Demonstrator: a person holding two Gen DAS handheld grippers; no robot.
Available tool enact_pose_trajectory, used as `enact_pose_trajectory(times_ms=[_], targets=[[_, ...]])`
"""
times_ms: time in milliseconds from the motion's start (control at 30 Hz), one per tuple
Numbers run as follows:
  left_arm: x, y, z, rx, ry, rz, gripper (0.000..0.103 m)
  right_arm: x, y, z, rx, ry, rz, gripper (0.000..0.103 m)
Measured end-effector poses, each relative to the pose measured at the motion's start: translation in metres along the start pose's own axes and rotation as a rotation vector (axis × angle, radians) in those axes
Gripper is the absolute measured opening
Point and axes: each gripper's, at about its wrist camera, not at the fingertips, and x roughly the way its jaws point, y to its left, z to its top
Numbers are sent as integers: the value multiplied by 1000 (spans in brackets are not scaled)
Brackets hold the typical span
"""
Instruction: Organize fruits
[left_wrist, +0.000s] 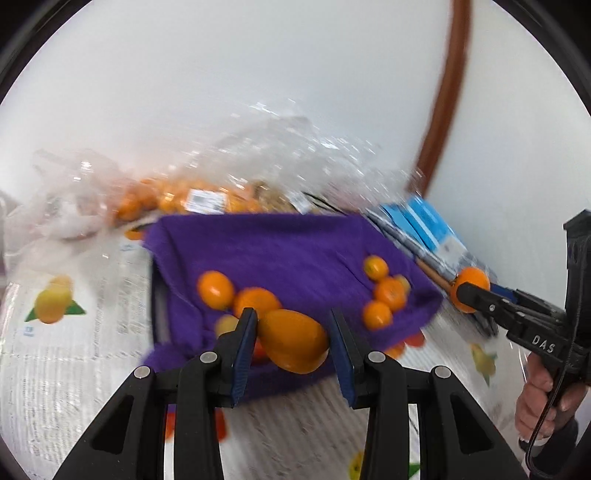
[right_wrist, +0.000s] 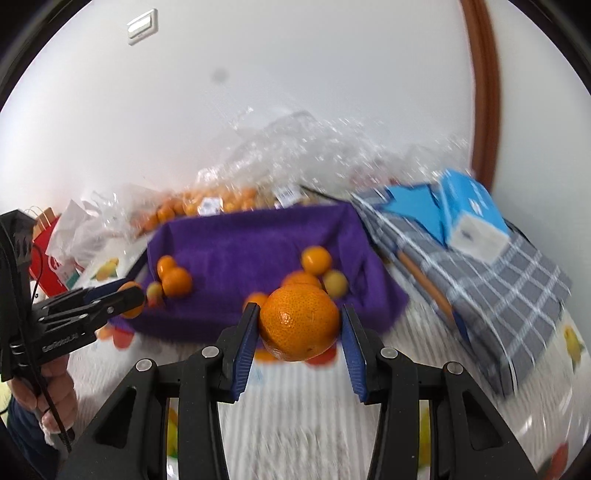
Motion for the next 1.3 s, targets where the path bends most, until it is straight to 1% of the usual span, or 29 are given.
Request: enact_pose_trajectory(times_ms=[100, 200, 300, 433, 567, 700, 900, 967, 1067, 1100, 1167, 1200, 1233, 1267, 1300], targets=[[10, 10, 11, -41, 15, 23, 37, 20, 8, 17, -23, -1, 20, 43], [24, 12, 20, -58, 25, 38, 37, 49, 13, 31, -25, 24, 72, 43], [34, 11, 19, -80, 21, 16, 37, 72, 17, 36, -41, 35, 75, 43], [39, 8, 7, -76, 2, -7, 37, 99, 17, 29, -54, 60, 75, 43], [50, 2, 1, -34, 28, 5, 37, 110, 18, 20, -79, 86, 84, 43], [49, 2, 1, -29, 17, -4, 37, 111, 17, 17, -79, 84, 94, 44], [53, 2, 0, -30, 28, 3, 37, 107, 11, 16, -51, 68, 115, 44], [54, 2, 0, -28, 27, 7, 37, 104, 12, 14, -62, 62, 109, 49], [53, 4, 0, -36, 24, 20, 41, 97, 11, 13, -47, 48, 104, 57], [51, 5, 0, -39, 22, 26, 41, 94, 9, 14, -29, 42, 92, 57], [45, 6, 0, -44, 15, 62, 42, 84, 4, 15, 12, 45, 68, 57], [40, 6, 1, -39, 11, 79, 44, 76, 2, 15, 33, 45, 56, 57], [35, 4, 3, -31, 8, 102, 47, 62, 0, 15, 59, 43, 34, 57], [28, 3, 4, -34, 8, 126, 48, 52, 0, 14, 67, 38, 28, 57], [20, 2, 4, -54, 8, 132, 49, 41, 0, 14, 68, 36, 23, 57]])
